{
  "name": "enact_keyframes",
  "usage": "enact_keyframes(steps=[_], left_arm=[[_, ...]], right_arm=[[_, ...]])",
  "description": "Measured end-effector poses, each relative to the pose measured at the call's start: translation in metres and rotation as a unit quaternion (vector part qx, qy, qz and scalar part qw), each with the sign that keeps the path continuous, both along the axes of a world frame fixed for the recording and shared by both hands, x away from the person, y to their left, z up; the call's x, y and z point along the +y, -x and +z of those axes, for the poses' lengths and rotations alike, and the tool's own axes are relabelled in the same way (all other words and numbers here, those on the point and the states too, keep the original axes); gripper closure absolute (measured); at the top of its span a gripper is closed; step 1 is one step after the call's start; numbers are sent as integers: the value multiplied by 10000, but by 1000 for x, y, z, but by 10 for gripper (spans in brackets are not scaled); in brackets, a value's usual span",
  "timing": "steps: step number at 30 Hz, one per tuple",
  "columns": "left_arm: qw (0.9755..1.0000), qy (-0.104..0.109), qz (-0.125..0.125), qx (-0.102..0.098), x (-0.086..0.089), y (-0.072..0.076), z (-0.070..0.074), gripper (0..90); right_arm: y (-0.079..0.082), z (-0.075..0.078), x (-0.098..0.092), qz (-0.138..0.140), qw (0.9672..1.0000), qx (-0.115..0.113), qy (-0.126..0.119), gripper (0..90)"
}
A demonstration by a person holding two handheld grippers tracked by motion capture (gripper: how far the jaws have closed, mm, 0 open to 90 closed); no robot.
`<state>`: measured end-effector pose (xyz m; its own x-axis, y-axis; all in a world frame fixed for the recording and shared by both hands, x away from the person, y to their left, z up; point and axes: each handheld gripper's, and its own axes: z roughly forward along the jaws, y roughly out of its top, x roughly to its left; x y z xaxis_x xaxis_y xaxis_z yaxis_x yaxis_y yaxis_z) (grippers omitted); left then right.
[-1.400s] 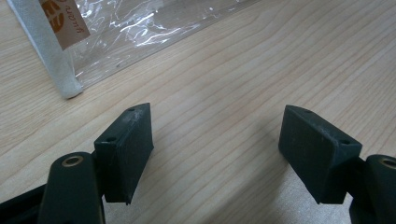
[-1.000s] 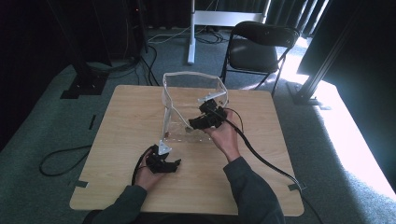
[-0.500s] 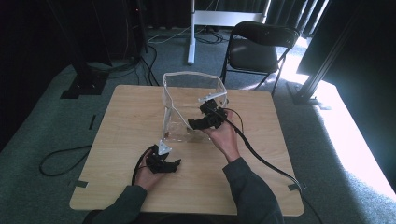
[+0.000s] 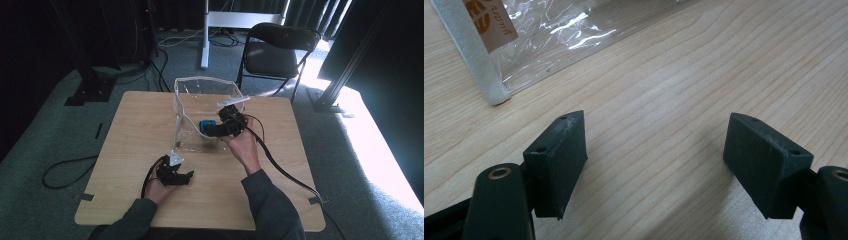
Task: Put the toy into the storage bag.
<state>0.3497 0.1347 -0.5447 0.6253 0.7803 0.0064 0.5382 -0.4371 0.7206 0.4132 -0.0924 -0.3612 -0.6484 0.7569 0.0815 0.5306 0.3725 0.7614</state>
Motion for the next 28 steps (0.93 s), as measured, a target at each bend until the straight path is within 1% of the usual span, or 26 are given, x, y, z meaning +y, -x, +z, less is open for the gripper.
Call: enact_keyframes(steps=[1, 3, 4, 5, 8, 9, 11, 13, 15, 17, 18, 19, 22, 25, 26, 27, 28], left_arm=[[10000, 4, -2, -1, 0, 0, 0, 256], [10000, 14, 7, -4, 0, 0, 0, 256], [10000, 14, 7, -4, 0, 0, 0, 256], [10000, 8, 4, -3, 0, 0, 0, 256], [10000, -6, -7, 1, 0, 0, 0, 256], [10000, -7, -9, 3, 0, 0, 0, 255], [10000, 2, -3, 0, 0, 0, 0, 255], [10000, 18, 11, -8, 0, 0, 0, 256], [10000, 4, 1, -2, 0, 0, 0, 256], [10000, 21, 12, -4, 0, 0, 0, 255], [10000, 21, 12, -4, 0, 0, 0, 256], [10000, 4, 1, -8, 0, 0, 0, 256], [10000, 9, 4, -6, 0, 0, 0, 256], [10000, 7, 4, -9, 0, 0, 0, 256], [10000, 7, 3, -8, 0, 0, 0, 256], [10000, -3, -5, -6, 0, 0, 0, 256], [10000, -6, -5, -3, 0, 0, 0, 256]], right_arm=[[2, 4, -3, 56, 9999, -115, -28, 244], [5, 9, -7, 35, 9996, -264, 5, 244], [5, 9, -7, 35, 9996, -264, 5, 244], [8, 13, -10, 8, 9992, -395, 63, 244], [13, 17, -16, -52, 9986, -518, 118, 244], [15, 17, -19, -43, 9982, -591, 110, 244], [18, 17, -25, -38, 9980, -636, 29, 244], [22, 16, -35, -134, 9970, -766, -54, 248], [27, 15, -45, -176, 9970, -730, -195, 248], [32, 14, -54, -258, 9961, -788, -303, 247], [32, 14, -54, -258, 9961, -788, -303, 247], [36, 10, -61, -318, 9958, -805, -299, 247], [43, 2, -69, -450, 9952, -843, -195, 247], [47, -5, -72, -447, 9954, -822, -183, 246], [47, -5, -72, -447, 9954, -822, -183, 246], [49, -12, -75, -483, 9952, -832, -155, 245], [49, -15, -76, -487, 9953, -832, -134, 245]])
